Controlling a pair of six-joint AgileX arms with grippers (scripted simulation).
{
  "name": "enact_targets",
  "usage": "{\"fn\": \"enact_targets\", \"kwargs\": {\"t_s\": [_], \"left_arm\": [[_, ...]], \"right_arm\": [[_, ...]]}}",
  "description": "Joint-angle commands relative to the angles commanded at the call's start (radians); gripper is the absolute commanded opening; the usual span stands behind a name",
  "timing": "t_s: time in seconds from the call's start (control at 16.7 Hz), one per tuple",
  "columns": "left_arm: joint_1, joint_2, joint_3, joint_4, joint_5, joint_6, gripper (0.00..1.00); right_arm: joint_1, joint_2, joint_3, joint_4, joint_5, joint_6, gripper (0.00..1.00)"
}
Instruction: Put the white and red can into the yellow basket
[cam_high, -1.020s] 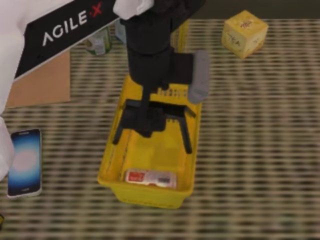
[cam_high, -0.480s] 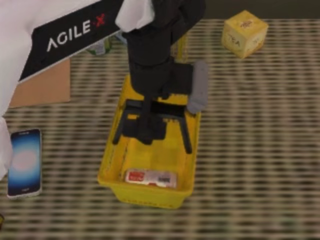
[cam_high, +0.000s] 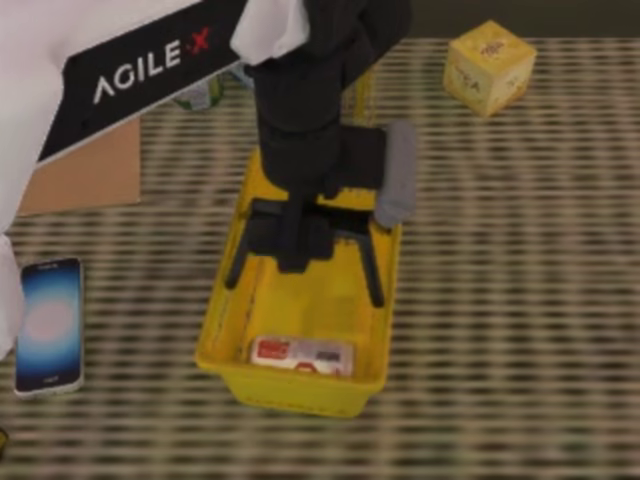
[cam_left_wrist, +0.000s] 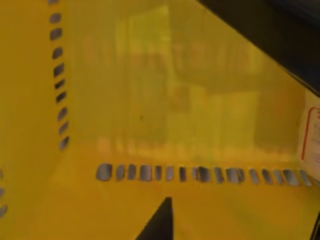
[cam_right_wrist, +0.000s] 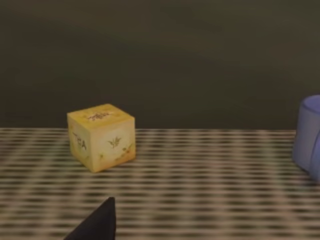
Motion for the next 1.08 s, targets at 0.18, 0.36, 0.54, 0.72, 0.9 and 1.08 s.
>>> {"fn": "enact_targets", "kwargs": {"t_s": [0.18,0.36,0.54,0.72,0.9,1.08], "left_arm": [[0.000,0.000,0.000,0.000,0.000,0.000,0.25],[0.000,0.000,0.000,0.000,0.000,0.000,0.02],[0.000,0.000,0.000,0.000,0.000,0.000,0.00],[0.000,0.000,0.000,0.000,0.000,0.000,0.00],[0.000,0.000,0.000,0.000,0.000,0.000,0.00],[0.000,0.000,0.000,0.000,0.000,0.000,0.00]], "right_arm": [[0.000,0.000,0.000,0.000,0.000,0.000,1.00],[0.000,0.000,0.000,0.000,0.000,0.000,1.00],[0.000,0.000,0.000,0.000,0.000,0.000,1.00],[0.000,0.000,0.000,0.000,0.000,0.000,1.00],[0.000,0.000,0.000,0.000,0.000,0.000,1.00],[0.000,0.000,0.000,0.000,0.000,0.000,1.00]]}}
